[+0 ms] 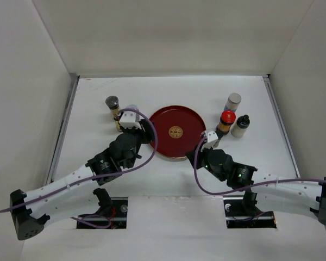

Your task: Organize the condiment bottles

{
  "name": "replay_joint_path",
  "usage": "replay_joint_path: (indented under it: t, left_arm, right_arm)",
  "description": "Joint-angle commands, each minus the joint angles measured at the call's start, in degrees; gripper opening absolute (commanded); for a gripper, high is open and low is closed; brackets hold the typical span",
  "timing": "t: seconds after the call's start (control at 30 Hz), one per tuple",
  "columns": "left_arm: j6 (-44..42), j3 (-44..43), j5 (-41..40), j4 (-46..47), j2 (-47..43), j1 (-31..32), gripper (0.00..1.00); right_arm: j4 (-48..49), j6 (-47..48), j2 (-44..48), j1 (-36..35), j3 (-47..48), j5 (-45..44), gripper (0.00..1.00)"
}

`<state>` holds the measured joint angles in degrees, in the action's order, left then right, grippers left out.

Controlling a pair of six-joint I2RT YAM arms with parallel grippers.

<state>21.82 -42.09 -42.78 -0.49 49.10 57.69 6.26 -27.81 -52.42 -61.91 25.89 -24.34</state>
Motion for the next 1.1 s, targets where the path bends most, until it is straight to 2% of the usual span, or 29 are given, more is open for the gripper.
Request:
replay_joint_path:
  t: [0.0, 0.1, 0.23, 0.3, 0.47, 0.7, 1.07]
  left_arm:
    - [-3.28, -3.09, -5.28, 1.21, -1.47, -1.92, 0.42]
    - [-2.93, -5.37, -8.97, -2.49, 0.29, -3.94, 0.44]
    - [-2.75, -7.48, -11.35, -5.04, 4.15, -6.67, 0.69]
    - [-2.58, -7.57, -11.44, -5.05, 5.82, -8.16, 0.73]
    - [-0.91, -6.87, -9.52, -5.66, 8.64, -11.5, 0.73]
    - [1.38, -6.52, -2.05, -5.57, 13.12, -16.6, 0.71]
    - [2.61, -5.29, -2.3, -4.69, 17.08, -18.19, 0.62]
  right_arm:
    - [6.12, 0.92, 0.13, 0.69, 3.55, 2.62, 0.1]
    - [7.62, 2.76, -1.71, 0.96, 6.18, 3.86, 0.22]
    - [9.55, 5.57, -4.78, 0.96, 10.4, 3.95, 0.58]
    - [11.66, 6.1, -6.45, 1.05, 10.94, 3.95, 0.68]
    - [16.58, 5.67, -11.02, 1.05, 8.83, 5.26, 0.7]
    - [20.63, 5.58, -16.39, 1.05, 6.72, 8.07, 0.69]
    - [22.57, 6.1, -19.38, 0.96, 6.54, 9.49, 0.69]
